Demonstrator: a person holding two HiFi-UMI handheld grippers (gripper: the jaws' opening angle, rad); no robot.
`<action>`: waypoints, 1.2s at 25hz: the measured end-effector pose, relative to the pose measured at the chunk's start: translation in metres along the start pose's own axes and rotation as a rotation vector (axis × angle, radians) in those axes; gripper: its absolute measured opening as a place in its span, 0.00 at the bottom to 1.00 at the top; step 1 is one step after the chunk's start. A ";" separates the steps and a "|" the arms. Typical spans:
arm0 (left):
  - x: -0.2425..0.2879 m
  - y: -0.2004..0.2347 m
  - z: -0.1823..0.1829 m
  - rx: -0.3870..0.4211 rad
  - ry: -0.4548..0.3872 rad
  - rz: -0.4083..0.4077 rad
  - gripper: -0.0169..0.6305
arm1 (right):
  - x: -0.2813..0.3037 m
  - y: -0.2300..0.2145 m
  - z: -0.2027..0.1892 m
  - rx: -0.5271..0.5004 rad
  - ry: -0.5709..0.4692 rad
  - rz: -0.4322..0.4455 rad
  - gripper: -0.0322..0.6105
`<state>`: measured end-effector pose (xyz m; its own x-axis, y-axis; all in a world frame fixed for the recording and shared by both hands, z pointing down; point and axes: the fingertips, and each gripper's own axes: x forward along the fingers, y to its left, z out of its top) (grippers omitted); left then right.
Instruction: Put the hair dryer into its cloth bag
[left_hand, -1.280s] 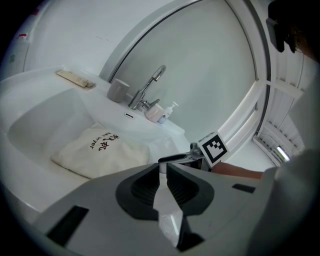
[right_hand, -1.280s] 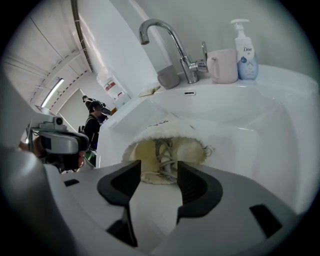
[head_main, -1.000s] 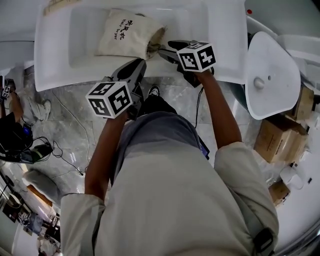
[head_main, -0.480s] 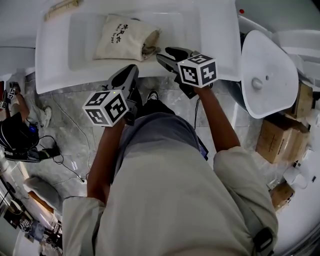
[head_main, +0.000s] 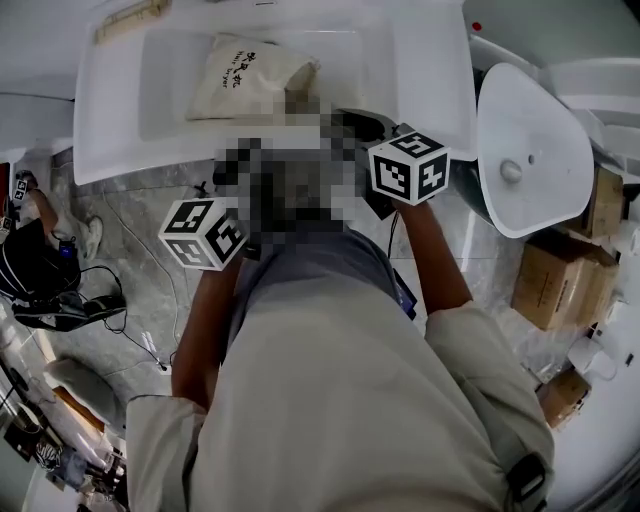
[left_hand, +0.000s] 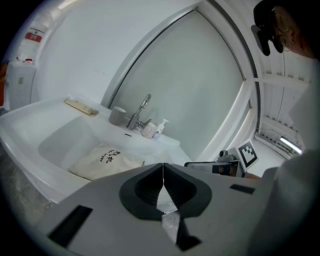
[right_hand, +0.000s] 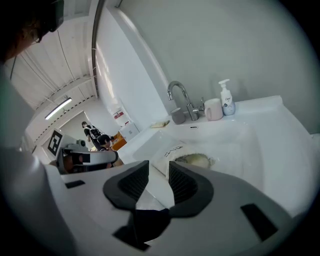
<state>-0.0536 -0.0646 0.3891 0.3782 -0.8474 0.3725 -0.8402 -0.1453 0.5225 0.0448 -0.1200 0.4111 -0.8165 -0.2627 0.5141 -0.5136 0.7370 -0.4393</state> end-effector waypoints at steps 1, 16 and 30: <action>-0.002 0.000 0.002 0.001 -0.008 0.006 0.04 | -0.002 0.002 0.001 0.001 -0.007 0.004 0.25; -0.035 -0.027 0.029 0.097 -0.074 0.043 0.04 | -0.056 0.027 0.017 -0.088 -0.091 -0.092 0.20; -0.068 -0.031 0.033 0.126 -0.155 0.100 0.04 | -0.104 0.051 0.023 -0.074 -0.265 -0.165 0.07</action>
<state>-0.0661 -0.0194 0.3218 0.2349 -0.9276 0.2905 -0.9161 -0.1114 0.3851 0.0977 -0.0696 0.3180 -0.7689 -0.5286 0.3596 -0.6324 0.7116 -0.3062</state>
